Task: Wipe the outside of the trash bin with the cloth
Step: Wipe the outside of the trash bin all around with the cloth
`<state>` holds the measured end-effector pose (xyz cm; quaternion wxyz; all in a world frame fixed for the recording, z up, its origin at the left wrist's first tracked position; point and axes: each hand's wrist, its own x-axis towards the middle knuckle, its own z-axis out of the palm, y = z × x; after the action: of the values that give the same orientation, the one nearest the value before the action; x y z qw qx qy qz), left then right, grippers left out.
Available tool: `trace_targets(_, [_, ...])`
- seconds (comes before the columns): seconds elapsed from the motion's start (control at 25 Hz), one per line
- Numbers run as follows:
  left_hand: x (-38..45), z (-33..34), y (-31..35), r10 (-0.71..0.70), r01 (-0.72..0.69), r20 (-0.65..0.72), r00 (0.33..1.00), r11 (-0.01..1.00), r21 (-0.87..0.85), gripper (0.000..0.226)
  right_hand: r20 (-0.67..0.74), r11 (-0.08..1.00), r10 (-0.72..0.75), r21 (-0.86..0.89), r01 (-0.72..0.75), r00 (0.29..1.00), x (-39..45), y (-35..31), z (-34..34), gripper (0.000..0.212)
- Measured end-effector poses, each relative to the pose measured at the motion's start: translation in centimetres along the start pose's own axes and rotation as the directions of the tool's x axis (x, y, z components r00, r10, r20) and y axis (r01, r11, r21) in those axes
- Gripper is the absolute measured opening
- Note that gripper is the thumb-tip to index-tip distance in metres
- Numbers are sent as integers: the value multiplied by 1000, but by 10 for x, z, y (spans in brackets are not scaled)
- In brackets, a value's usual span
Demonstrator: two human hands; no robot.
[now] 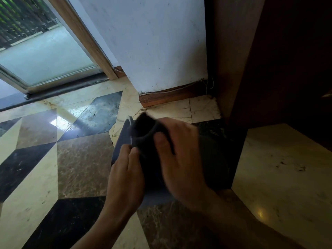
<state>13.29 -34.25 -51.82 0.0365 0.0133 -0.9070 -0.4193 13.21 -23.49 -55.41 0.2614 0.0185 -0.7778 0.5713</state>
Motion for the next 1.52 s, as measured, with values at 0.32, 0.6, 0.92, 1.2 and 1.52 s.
trace_targets(0.32, [-2, -1, -8, -47, 55, 75, 996, 993, -107, 25, 358, 978, 139, -193, -73, 923, 5, 25, 14, 56])
trace_targets(0.6, [15, -9, -14, -173, 173, 27, 985, 984, -37, 30, 251, 901, 364, -338, -271, 897, 14, 102, -1, 48])
trace_targets(0.92, [14, -6, -7, -131, 132, 36, 991, 991, -21, 37, 60, 754, 650, -179, -632, 758, 7, 171, -37, 46])
trace_targets(1.2, [6, -3, -2, -87, 88, 36, 996, 995, -37, 42, -81, 741, 625, -251, -623, 776, -9, 172, -55, 40])
trace_targets(1.52, [-10, 3, 4, -53, 52, -31, 998, 997, -48, 36, 197, 978, 43, 190, -82, 979, -13, 25, -11, 30])
